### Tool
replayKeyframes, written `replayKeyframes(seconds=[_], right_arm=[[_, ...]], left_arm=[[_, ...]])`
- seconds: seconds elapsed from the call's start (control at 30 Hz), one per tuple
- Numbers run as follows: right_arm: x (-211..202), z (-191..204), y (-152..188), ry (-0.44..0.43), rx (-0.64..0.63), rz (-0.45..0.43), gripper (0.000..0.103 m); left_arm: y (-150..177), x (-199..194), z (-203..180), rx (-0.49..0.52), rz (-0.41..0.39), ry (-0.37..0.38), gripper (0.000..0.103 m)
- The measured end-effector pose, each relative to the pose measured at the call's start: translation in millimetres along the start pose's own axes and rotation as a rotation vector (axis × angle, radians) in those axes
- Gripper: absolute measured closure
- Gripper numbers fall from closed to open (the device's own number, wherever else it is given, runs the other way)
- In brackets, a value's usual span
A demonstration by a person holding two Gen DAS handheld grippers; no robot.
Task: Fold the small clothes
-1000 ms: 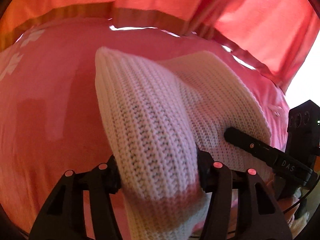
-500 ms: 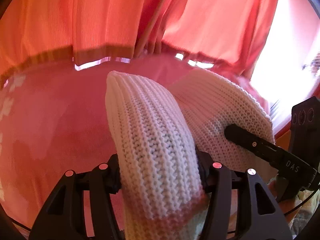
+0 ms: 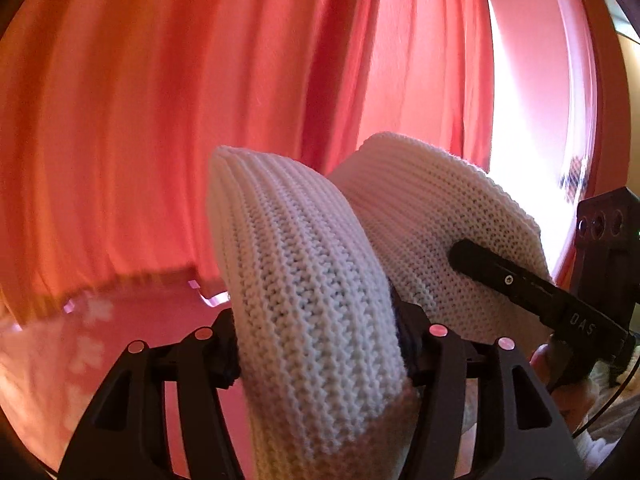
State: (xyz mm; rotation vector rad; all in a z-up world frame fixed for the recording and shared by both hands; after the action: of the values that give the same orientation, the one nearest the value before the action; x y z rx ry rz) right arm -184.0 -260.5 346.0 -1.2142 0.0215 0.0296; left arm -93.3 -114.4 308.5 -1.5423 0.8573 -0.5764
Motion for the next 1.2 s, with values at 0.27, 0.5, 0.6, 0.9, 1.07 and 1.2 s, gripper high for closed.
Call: replayKeyframes(seconds=[0.27, 0.5, 0.6, 0.9, 1.07, 1.2], right_arm=[[127, -16, 83, -0.104, 0.003, 0.181, 0.050], [196, -100, 279, 0.095, 0.040, 0.598, 0.049], [198, -107, 284, 0.093, 0.087, 0.618, 0.045], [210, -103, 299, 0.075, 0.238, 0.654, 0.025], [201, -82, 282, -0.011, 0.197, 0.594, 0.016], [209, -92, 320, 0.057, 0.210, 0.727, 0.024]], left_arm=[[51, 20, 118, -0.040, 0.028, -0.173, 0.035], [237, 69, 252, -0.169, 0.359, -0.519, 0.031], [234, 57, 260, -0.230, 0.335, -0.540, 0.019], [274, 59, 289, -0.547, 0.418, -0.486, 0.015], [275, 60, 281, -0.562, 0.424, -0.434, 0.015], [292, 71, 267, -0.549, 0.508, -0.380, 0.017]])
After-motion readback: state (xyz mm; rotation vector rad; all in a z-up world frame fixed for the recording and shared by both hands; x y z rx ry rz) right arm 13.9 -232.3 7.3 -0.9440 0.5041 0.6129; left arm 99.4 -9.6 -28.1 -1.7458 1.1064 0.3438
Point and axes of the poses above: each gripper's, at about its wrist camera, not at the fingertips, and x roughly the way its jaws point, z to its left, y to its underside, the point moved 3 cm from there along x, roughly the way its jaws point, and after that the axes turned 15 degrees about -z, right-handed, at the moved point
